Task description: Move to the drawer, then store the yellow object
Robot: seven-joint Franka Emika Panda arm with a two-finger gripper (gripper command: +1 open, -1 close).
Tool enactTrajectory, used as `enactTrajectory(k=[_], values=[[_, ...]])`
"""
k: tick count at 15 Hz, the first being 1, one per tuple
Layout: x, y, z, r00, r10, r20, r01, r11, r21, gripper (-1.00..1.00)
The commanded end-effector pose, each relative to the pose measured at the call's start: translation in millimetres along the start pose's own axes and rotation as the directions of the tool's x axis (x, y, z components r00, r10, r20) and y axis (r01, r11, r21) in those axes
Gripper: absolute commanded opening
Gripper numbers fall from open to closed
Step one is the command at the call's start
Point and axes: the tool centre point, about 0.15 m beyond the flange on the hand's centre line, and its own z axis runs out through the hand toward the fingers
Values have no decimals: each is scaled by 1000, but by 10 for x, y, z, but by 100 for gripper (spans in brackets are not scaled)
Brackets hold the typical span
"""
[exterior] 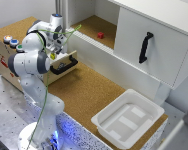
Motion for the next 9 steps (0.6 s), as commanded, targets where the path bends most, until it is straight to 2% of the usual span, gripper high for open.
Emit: enactTrajectory(k=[1, 2, 3, 6, 9], values=[[85, 3, 235, 1000, 13, 10, -13, 998, -63, -100], [73, -2, 215, 1000, 6, 0, -6, 998, -59, -100], [60, -20, 178, 1000, -3, -14, 2, 998, -63, 100], [-5, -41, 13, 999, 3, -51, -5, 999, -44, 100], [-64, -35, -25, 998, 12, -56, -14, 999, -39, 100]])
